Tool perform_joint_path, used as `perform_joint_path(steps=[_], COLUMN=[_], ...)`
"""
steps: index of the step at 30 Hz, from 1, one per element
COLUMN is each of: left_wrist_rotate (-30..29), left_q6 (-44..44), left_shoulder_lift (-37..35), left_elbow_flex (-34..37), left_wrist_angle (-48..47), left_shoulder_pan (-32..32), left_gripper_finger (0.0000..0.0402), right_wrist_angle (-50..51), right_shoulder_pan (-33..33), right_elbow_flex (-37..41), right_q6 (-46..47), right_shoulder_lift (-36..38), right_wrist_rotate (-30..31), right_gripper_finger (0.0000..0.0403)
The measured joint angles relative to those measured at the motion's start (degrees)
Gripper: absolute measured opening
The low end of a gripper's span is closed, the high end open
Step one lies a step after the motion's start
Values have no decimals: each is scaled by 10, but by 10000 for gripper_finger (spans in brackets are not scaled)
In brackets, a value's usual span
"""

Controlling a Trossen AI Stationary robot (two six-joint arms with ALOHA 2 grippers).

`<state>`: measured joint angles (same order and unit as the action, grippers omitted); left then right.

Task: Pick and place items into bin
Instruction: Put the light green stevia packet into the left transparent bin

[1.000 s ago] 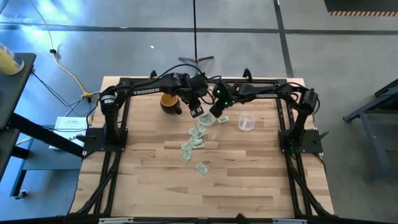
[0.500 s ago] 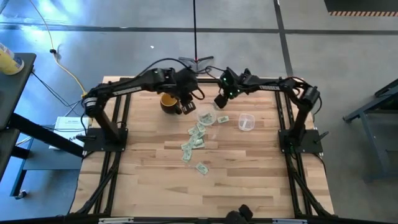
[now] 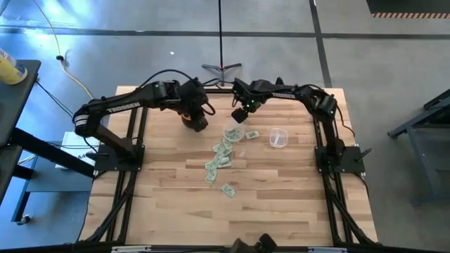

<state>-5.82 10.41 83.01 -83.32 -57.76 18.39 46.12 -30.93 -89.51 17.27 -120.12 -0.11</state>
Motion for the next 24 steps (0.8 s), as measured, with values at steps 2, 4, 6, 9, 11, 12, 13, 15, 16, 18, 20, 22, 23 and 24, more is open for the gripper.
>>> perform_joint_path(steps=[2,4,6,9,11,12,13,15,16,18,20,22,23,24], left_wrist_rotate=[-3,-8,-12,-12,-12,-12,-12,-12,-13,-13,-13,-13,-14,-14], left_q6=[7,11,15,15,15,15,15,15,15,15,15,15,15,15], left_shoulder_lift=[-11,-13,-12,-13,-13,-13,-13,-13,-13,-13,-13,-13,-13,-13], left_elbow_flex=[10,18,19,19,19,19,19,19,19,19,19,19,19,19], left_wrist_angle=[4,2,5,7,7,7,7,6,6,6,6,6,6,6], left_shoulder_pan=[0,0,0,0,0,0,0,0,0,0,0,0,0,0], left_gripper_finger=[127,127,127,127,127,127,127,127,127,127,127,127,127,127], right_wrist_angle=[-1,-18,-36,-50,-52,-50,-51,-60,-62,-67,-77,-87,-92,-97], right_shoulder_pan=[3,9,15,27,33,35,36,37,36,34,30,22,18,15], right_elbow_flex=[10,25,40,47,50,53,54,62,66,73,79,81,81,82], right_q6=[9,15,20,23,32,33,33,31,31,31,31,31,28,23], right_shoulder_lift=[-1,0,0,-1,0,0,0,1,1,2,2,3,3,4], right_wrist_rotate=[0,-2,-10,-16,3,13,20,24,28,39,39,38,37,38], right_gripper_finger=[216,213,212,211,209,206,200,182,169,136,99,58,38,21])
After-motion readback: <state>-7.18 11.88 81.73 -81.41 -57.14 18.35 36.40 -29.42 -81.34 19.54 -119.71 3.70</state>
